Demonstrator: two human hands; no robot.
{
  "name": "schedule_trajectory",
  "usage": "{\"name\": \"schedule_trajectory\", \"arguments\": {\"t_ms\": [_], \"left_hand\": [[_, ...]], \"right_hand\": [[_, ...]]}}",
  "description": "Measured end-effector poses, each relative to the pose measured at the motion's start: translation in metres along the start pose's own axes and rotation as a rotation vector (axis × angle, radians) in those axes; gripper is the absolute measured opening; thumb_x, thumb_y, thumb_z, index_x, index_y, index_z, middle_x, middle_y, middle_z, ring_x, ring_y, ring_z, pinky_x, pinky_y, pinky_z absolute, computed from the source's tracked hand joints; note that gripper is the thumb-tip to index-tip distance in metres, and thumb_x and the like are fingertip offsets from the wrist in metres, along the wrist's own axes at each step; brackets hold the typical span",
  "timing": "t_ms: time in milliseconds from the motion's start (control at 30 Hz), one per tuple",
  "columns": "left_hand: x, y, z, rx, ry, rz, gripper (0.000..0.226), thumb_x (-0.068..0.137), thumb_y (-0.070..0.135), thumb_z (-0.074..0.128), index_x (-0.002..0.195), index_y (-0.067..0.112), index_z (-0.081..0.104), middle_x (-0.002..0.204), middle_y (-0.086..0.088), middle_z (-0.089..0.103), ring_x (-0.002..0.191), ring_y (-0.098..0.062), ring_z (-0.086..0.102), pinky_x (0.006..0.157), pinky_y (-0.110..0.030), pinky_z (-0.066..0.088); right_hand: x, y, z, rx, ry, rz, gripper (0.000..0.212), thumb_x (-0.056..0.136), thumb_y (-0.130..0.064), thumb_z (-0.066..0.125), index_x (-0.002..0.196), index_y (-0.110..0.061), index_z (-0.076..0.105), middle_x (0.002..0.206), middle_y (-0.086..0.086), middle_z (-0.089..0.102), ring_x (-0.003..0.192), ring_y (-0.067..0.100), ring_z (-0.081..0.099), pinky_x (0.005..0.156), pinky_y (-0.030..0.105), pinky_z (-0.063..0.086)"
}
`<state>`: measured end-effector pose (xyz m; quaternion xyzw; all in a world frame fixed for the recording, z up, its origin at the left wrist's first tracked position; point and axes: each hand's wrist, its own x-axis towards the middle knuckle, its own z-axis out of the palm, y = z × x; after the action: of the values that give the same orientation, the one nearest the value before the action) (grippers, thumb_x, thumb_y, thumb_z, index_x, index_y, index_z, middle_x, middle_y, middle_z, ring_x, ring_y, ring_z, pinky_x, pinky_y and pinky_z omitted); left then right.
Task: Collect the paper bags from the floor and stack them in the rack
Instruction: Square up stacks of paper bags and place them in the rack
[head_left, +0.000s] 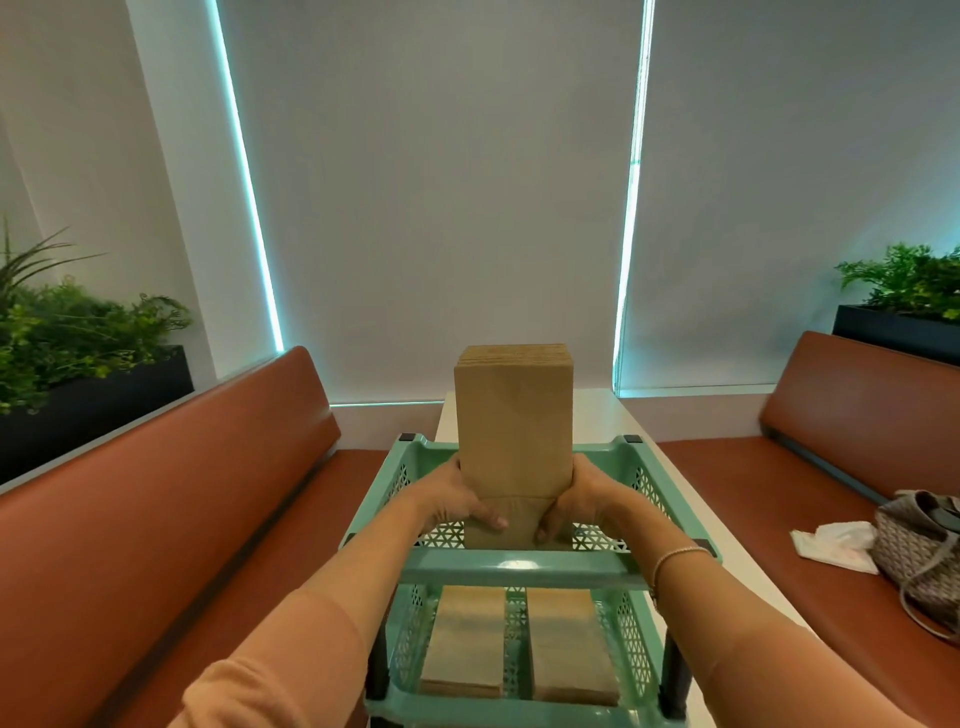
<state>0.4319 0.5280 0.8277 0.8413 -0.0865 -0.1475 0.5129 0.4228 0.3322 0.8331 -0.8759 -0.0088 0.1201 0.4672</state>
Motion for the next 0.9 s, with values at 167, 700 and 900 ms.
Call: {"name": "schedule_trajectory", "arguments": {"t_ms": [167, 700, 900], "left_hand": [[-0.011, 0.010, -0.002, -0.105, 0.025, 0.034, 0.095, 0.052, 0.005, 0.088, 0.134, 0.011, 0.041, 0.122, -0.006, 0.059, 0.116, -0.024, 0.054, 0.103, -0.043, 0.044], [-0.058, 0.038, -0.041, -0.014, 0.193, 0.209, 0.061, 0.067, -0.016, 0.073, 0.117, 0.013, 0.052, 0.097, 0.001, 0.064, 0.090, -0.011, 0.060, 0.068, -0.016, 0.053], [-0.046, 0.043, -0.034, 0.404, 0.176, 0.020, 0.083, 0.063, 0.015, 0.086, 0.131, 0.019, 0.039, 0.123, -0.003, 0.056, 0.112, -0.022, 0.055, 0.101, -0.041, 0.044]], "right_hand": [[0.003, 0.005, -0.005, -0.077, 0.020, -0.023, 0.113, 0.012, -0.024, 0.087, 0.117, -0.022, 0.047, 0.111, 0.000, 0.058, 0.106, 0.026, 0.055, 0.092, 0.044, 0.051], [-0.052, -0.056, -0.074, -0.618, 0.106, -0.178, 0.072, 0.058, -0.019, 0.085, 0.121, -0.019, 0.048, 0.111, -0.001, 0.051, 0.100, 0.018, 0.049, 0.085, 0.030, 0.048], [-0.042, -0.047, -0.062, -0.675, 0.029, -0.176, 0.075, 0.064, -0.017, 0.080, 0.128, -0.019, 0.041, 0.120, 0.004, 0.053, 0.105, 0.020, 0.050, 0.091, 0.035, 0.049]]}}
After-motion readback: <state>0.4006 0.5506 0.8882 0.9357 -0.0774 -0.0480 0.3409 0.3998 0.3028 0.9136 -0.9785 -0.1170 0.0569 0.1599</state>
